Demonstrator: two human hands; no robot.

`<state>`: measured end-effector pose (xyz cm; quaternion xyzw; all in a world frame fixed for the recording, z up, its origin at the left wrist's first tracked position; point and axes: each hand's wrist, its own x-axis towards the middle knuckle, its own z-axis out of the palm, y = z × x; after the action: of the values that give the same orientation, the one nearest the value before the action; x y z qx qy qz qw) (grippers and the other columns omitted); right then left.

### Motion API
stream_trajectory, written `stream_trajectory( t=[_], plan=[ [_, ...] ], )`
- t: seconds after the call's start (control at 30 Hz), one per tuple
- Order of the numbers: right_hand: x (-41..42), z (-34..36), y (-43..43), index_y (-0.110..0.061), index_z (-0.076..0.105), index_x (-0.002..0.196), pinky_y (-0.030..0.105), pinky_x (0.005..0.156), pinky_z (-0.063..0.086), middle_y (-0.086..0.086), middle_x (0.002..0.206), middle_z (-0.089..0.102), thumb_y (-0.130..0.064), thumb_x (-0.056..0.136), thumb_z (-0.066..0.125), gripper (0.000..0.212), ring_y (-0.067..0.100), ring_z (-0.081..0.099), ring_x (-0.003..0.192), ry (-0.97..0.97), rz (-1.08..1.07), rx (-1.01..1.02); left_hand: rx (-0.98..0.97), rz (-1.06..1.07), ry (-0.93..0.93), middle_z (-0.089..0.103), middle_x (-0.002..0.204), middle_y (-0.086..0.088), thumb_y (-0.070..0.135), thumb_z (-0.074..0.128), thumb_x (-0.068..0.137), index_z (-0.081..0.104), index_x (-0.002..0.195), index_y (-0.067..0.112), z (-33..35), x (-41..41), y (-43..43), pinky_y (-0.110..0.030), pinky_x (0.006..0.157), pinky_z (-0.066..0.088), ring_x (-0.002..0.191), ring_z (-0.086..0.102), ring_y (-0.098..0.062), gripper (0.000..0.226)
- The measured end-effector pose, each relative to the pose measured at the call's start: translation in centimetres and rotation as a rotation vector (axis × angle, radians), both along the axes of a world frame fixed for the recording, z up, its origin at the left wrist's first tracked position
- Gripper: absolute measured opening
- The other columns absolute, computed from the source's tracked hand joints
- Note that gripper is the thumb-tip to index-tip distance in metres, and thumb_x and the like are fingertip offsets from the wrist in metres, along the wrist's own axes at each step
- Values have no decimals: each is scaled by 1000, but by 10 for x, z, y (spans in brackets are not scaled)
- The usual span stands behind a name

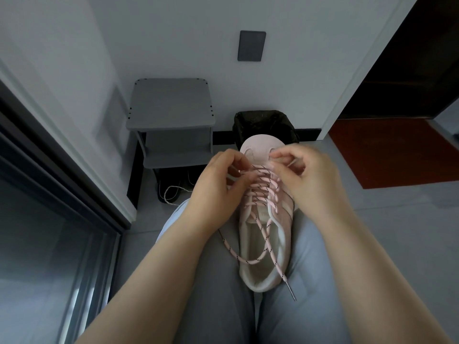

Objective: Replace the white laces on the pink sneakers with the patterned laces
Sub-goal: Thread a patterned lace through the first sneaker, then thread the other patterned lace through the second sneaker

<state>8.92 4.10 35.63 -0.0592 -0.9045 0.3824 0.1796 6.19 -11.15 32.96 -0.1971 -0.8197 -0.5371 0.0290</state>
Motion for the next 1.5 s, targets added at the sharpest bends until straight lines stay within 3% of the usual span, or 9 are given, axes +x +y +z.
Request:
stream_trajectory(
  t=[0.13, 0.5, 0.77, 0.87, 0.97, 1.1, 1.27, 1.37, 1.5],
  plan=[
    [-4, -6, -4, -16, 67, 81, 4, 61, 35, -6, 84, 53, -22, 82, 68, 6, -2, 49, 64, -43, 7, 126, -59, 28, 44, 54, 84, 6, 16, 63, 84, 56, 78, 15, 1, -3, 5, -6, 66, 38, 75, 52, -5, 9],
    [-7, -10, -4, -15, 68, 80, 3, 60, 36, -6, 85, 53, -21, 81, 69, 5, -4, 50, 65, -42, -4, 99, 9, 57, -86, 65, 85, -2, 19, 64, 84, 60, 76, 19, 1, -4, 4, -7, 63, 41, 76, 59, -8, 9],
    [-2, -12, 2, -18, 67, 84, 6, 64, 38, -2, 84, 62, -18, 79, 70, 5, -3, 55, 69, 6, 17, -71, 37, 98, -68, 65, 82, -1, 19, 62, 86, 60, 78, 16, -3, -4, 2, -15, 67, 46, 77, 61, -12, 8],
    [10, -9, 0, -24, 56, 93, 20, 64, 44, -9, 80, 61, -36, 76, 70, 25, 3, 57, 72, -45, -12, -124, 58, 112, -33, 61, 89, -1, 21, 61, 86, 55, 90, 22, -4, -1, 1, -19, 69, 47, 78, 58, -12, 7],
    [31, -7, -9, -30, 35, 113, 28, 60, 46, -12, 76, 57, -56, 72, 60, 54, 8, 58, 69, -256, 8, 66, -79, 132, 26, 60, 87, 3, 31, 59, 86, 49, 105, 26, -4, 6, 1, -17, 70, 43, 76, 55, -10, 22],
    [38, -4, -13, -25, 11, 137, 32, 66, 47, -1, 95, 62, -46, 82, 49, 71, 19, 57, 74, -375, 74, 318, -423, 72, 33, 66, 90, 5, 47, 51, 86, 40, 130, 21, 0, 13, 2, -26, 84, 34, 92, 59, -17, 52],
    [37, 3, -14, -30, -5, 142, 28, 68, 46, -11, 93, 49, -37, 85, 55, 83, 12, 53, 76, -485, 228, 338, -363, -50, -53, 63, 87, -4, 23, 46, 86, 49, 108, 12, 7, 4, 3, -32, 70, 43, 81, 57, -23, 25],
    [28, 2, -9, -27, 0, 145, 30, 75, 46, -2, 114, 58, -33, 88, 54, 79, 19, 59, 92, -474, 207, 271, -396, -86, -117, 62, 97, -9, 18, 41, 90, 48, 104, 9, 7, -11, 8, -32, 71, 41, 89, 55, -26, 18],
    [-7, -15, 15, -17, 13, 143, 35, 77, 48, 12, 112, 60, -22, 92, 49, 63, 27, 59, 92, -624, 168, 341, -497, -199, -309, 51, 132, -10, 32, 33, 98, 36, 134, 13, -8, -43, 26, -30, 90, 37, 116, 49, -27, 41]
  ],
)
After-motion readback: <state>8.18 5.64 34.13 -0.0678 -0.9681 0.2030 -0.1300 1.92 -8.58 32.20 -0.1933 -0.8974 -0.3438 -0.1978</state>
